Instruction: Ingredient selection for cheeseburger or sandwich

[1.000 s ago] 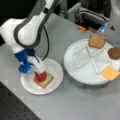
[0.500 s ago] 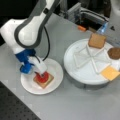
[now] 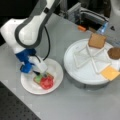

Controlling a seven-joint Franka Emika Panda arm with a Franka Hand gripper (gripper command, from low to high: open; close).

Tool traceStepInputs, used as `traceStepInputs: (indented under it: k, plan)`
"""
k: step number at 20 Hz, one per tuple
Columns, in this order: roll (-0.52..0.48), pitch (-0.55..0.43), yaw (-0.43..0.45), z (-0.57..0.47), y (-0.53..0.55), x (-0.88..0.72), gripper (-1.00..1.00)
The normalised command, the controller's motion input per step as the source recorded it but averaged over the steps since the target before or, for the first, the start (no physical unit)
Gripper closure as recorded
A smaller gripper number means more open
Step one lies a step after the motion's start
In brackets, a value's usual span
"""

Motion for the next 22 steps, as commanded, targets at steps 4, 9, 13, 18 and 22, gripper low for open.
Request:
traceStepInputs:
  k: [4, 9, 13, 18, 22]
  plan:
    - [0.015, -0.104, 0.013, -0.07, 0.03, -0.25, -1.00]
    - [0.001, -0.089, 0.015, 0.00, 0.04, -0.28, -1.00]
    - [-0.015, -0.086, 0.004, 0.04, 0.10, -0.35, -1.00]
    - [-0.048, -0.102, -0.010, 0.02, 0.17, -0.37, -1.00]
    - [-0.072, -0.119, -0.018, 0.01, 0.17, -0.33, -1.00]
